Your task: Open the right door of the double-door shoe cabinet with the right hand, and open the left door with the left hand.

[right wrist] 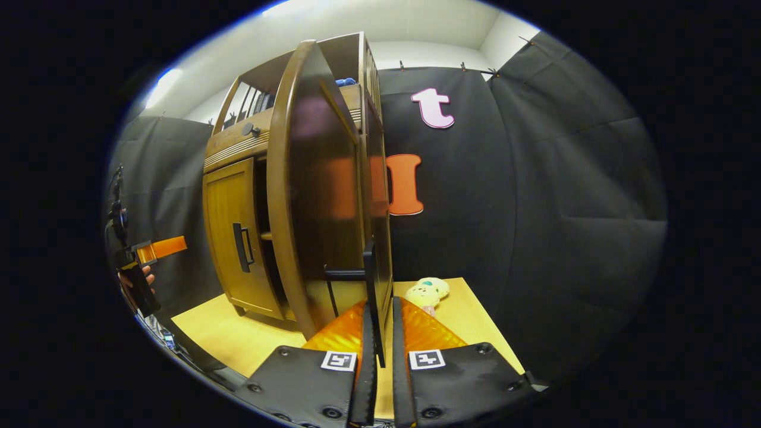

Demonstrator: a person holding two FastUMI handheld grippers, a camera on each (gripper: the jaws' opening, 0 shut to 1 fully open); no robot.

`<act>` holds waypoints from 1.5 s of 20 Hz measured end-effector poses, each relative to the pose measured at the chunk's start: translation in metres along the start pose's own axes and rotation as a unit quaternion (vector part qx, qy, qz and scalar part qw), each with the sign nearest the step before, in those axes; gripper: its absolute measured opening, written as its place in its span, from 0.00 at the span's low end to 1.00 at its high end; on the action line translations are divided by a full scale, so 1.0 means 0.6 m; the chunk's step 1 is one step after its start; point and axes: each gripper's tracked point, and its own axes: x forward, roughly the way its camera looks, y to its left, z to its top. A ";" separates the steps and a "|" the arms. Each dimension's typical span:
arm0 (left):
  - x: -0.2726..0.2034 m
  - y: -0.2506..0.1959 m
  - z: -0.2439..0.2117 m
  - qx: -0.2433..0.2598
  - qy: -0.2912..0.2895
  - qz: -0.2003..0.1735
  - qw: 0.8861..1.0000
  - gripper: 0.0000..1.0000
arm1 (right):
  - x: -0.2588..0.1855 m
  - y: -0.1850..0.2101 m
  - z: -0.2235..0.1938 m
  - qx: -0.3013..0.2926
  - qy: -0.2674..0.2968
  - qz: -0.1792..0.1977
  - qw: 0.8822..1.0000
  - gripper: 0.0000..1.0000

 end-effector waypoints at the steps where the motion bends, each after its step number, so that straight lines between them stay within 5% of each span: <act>1: -0.002 0.000 -0.001 0.000 0.001 0.001 1.000 0.91 | -0.002 0.001 -0.001 0.001 -0.001 0.003 1.000 0.22; 9: -0.001 -0.005 -0.002 -0.001 0.001 -0.003 1.000 0.91 | -0.044 0.005 -0.024 0.007 -0.002 -0.040 0.999 0.18; 14: 0.011 -0.024 -0.011 -0.012 0.011 -0.022 1.000 0.92 | -0.098 -0.029 -0.029 0.008 -0.021 -0.132 0.991 0.14; 15: 0.013 -0.031 -0.013 -0.015 0.013 -0.029 0.999 0.91 | -0.112 -0.028 -0.026 0.011 -0.025 -0.145 0.989 0.20; 18: 0.020 -0.044 -0.016 -0.016 0.016 -0.042 0.999 0.95 | -0.149 0.005 -0.013 0.010 -0.037 -0.171 0.985 0.14; 24: 0.040 -0.039 -0.019 -0.009 0.010 -0.033 0.999 0.94 | -0.143 0.096 0.009 0.029 -0.058 -0.171 0.983 0.19; 30: 0.061 -0.031 -0.046 -0.006 0.007 -0.036 0.999 0.94 | -0.085 0.171 -0.014 0.052 -0.044 -0.131 0.989 0.20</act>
